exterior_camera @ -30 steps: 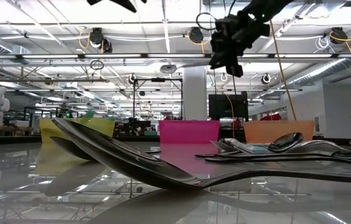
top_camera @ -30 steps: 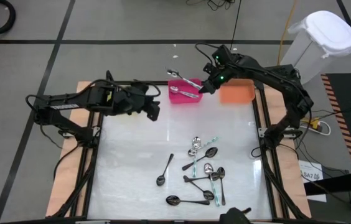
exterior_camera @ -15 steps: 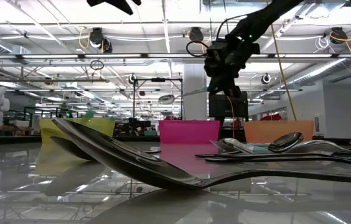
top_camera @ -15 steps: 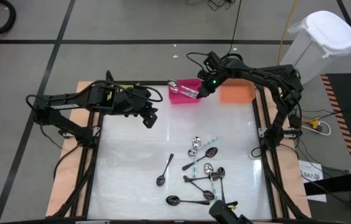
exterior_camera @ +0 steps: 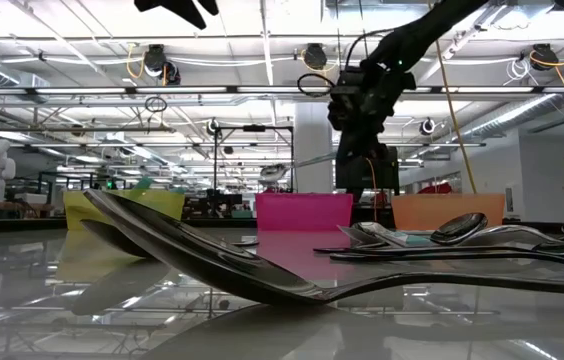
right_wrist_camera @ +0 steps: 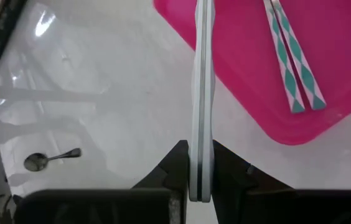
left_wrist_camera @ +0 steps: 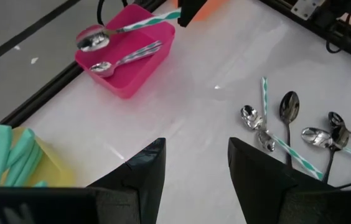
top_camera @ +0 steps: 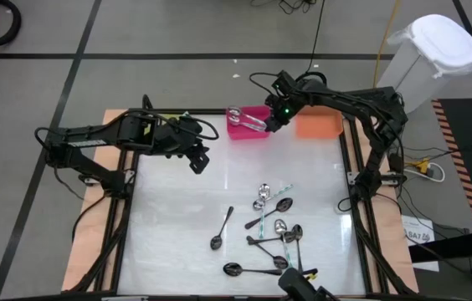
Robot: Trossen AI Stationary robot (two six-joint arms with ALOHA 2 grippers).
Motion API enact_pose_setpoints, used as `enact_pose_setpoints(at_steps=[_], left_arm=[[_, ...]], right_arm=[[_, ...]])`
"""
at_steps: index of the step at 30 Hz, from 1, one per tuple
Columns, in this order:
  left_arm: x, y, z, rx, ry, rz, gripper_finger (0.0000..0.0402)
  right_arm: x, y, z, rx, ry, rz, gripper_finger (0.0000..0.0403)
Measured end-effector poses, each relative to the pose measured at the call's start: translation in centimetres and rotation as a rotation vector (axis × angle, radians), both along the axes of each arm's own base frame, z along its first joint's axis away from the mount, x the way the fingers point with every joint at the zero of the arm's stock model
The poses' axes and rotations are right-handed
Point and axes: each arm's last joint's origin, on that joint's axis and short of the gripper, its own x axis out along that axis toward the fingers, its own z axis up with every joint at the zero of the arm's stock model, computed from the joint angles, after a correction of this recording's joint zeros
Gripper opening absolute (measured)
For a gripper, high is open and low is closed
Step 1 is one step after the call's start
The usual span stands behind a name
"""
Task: Sort silverware by color (type)
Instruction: Put the white patterned spoon into the pink bin
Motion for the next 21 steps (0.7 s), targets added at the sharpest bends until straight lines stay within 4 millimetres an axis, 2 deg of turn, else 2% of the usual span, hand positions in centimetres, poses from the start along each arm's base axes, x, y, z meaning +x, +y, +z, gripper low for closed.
enact_pose_setpoints(at_steps=[6,14,21], left_arm=[[0.0,0.0,0.0,0.003,0.000,-0.003,0.0172],[0.0,0.0,0.0,-0.001,-0.004,0.002,0.0172],[0.0,0.0,0.0,-0.001,-0.004,0.003,0.0172]], right_arm=[[0.5,-0.2,-1.2,-0.015,0.049,-0.009,0.0049],[0.9,-0.5,-1.0,-0.062,0.016,-0.014,0.0049],[1.2,-0.5,-1.0,-0.124,0.042,-0.030,0.0077]])
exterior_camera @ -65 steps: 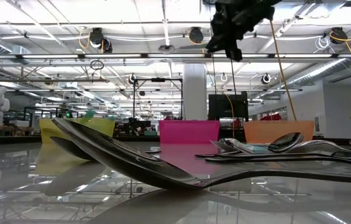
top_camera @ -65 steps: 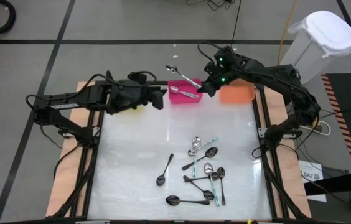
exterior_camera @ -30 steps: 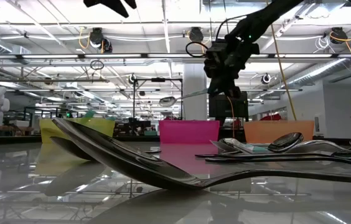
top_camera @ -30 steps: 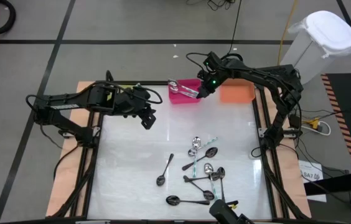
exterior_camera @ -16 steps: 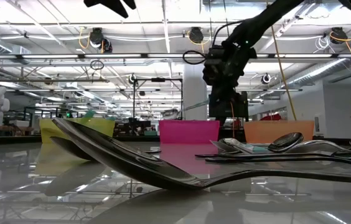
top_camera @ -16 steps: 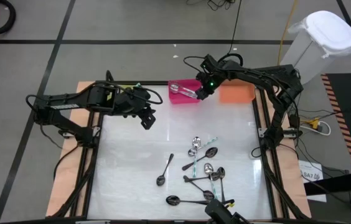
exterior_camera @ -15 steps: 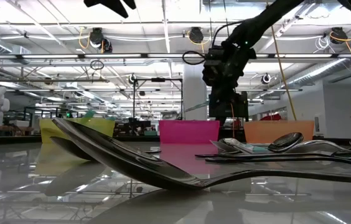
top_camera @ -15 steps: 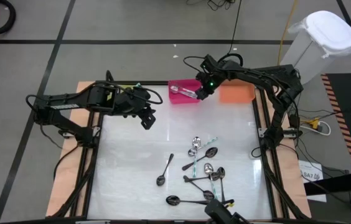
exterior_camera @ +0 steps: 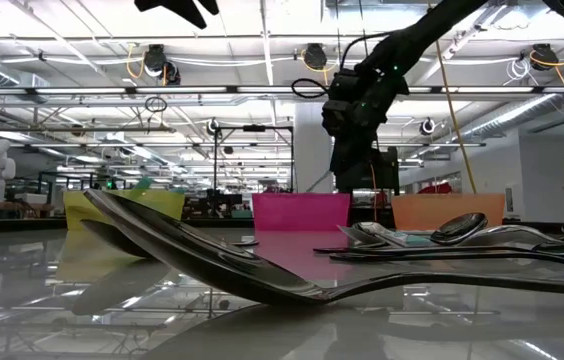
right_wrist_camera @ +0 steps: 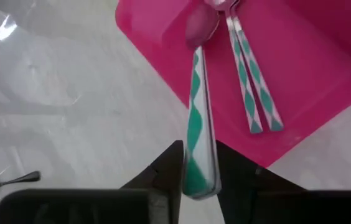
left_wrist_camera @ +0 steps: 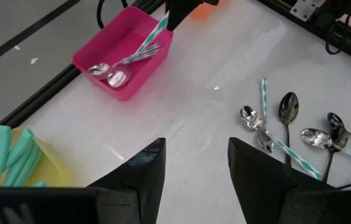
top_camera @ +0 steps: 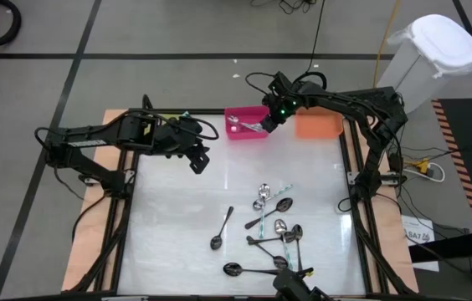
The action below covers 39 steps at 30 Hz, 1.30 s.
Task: Sort silverware by color (type)
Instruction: Put the white patterned spoon into the pink bin
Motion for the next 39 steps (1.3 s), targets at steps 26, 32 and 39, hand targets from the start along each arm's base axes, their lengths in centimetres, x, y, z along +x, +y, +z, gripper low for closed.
enact_pose_setpoints(at_steps=[26,32,39], left_arm=[[0.0,0.0,0.0,0.002,0.002,-0.002,0.0172],[0.0,0.0,0.0,0.007,0.002,0.002,0.0172],[0.0,0.0,0.0,0.014,0.002,0.009,0.0172]], right_arm=[[-0.7,-0.1,1.3,-0.183,0.131,-0.165,0.0168],[-1.5,-0.7,0.1,-0.109,0.207,-0.239,0.0067],[-2.0,-1.8,-0.1,-0.131,0.213,-0.321,0.0009]])
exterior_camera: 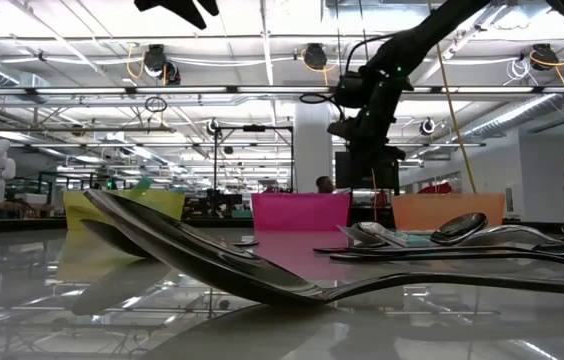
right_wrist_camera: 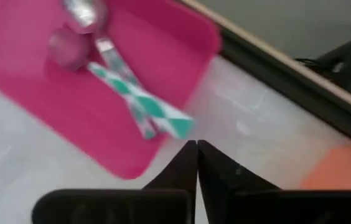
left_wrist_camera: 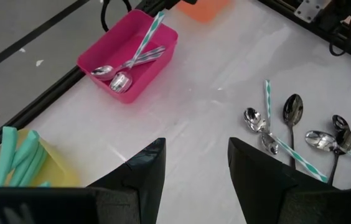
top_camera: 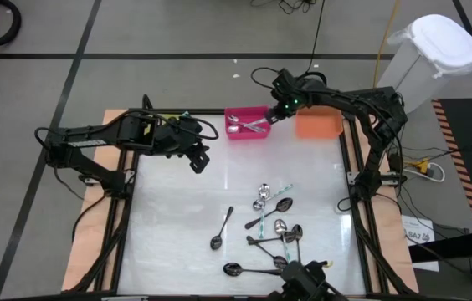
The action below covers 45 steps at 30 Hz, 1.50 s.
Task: Sort silverware by color (type)
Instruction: Put the white patterned spoon into the pink bin
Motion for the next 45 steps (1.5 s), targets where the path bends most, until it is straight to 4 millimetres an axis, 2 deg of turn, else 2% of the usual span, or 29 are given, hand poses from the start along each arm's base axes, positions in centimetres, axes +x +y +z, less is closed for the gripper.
enact_pose_setpoints(at_steps=[6,17,28,33,45], left_arm=[[0.0,0.0,0.0,0.004,0.000,0.004,0.0172],[0.0,0.0,0.0,0.016,0.006,-0.005,0.0172],[0.0,-0.2,0.0,0.008,0.001,-0.001,0.0172],[0.0,-0.6,0.0,-0.004,-0.004,-0.004,0.0172],[0.0,-1.0,0.0,-0.006,-0.005,-0.016,0.0172]], right_arm=[[-0.4,-0.6,-0.3,-0.002,0.007,-0.022,0.0004],[0.9,0.4,-0.2,-0.010,-0.010,0.008,0.0002],[1.6,0.2,-2.8,0.059,0.031,0.013,0.0001],[1.7,0.4,-1.7,0.034,-0.011,0.021,0.0001],[1.8,0.3,-1.6,0.024,-0.029,-0.004,0.0000]])
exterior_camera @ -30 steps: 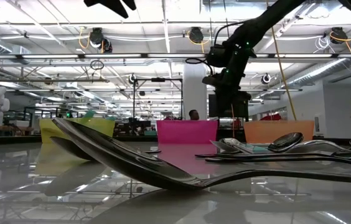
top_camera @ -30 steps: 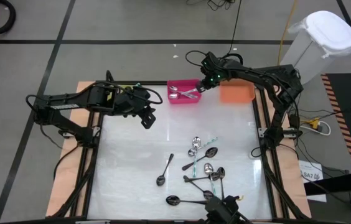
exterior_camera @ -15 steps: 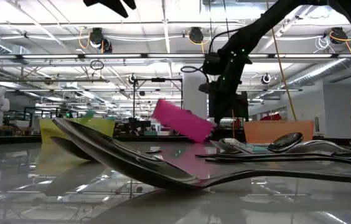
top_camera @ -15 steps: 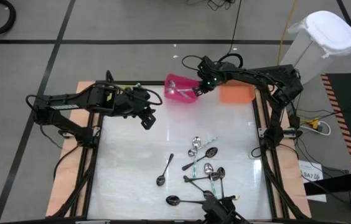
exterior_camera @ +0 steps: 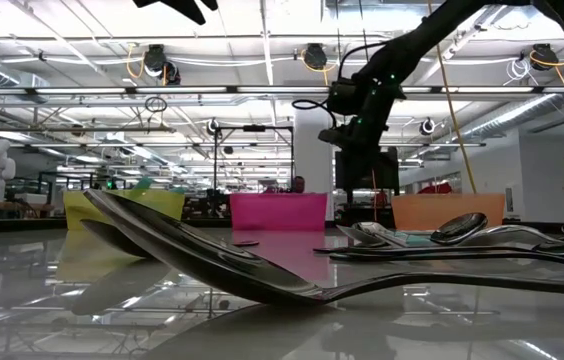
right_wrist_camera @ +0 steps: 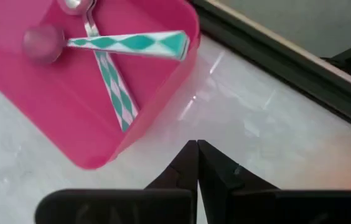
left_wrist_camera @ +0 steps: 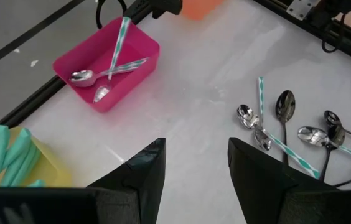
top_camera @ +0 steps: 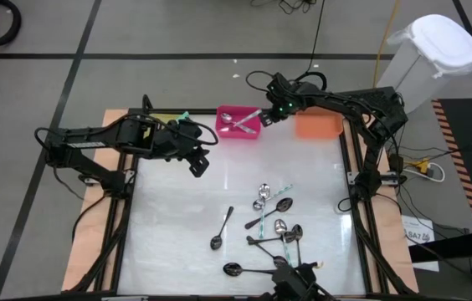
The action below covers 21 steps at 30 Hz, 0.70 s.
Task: Sort silverware by color (type)
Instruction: Put the white patterned spoon into the pink bin
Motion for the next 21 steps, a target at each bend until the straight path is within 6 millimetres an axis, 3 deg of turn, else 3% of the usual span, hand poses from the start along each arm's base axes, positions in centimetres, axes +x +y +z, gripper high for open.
enact_pose_setpoints(at_steps=[21], left_arm=[[0.0,0.1,0.0,0.014,-0.002,0.018,0.0172]], right_arm=[[1.1,-1.7,1.0,-0.189,-0.131,-0.125,0.0000]])
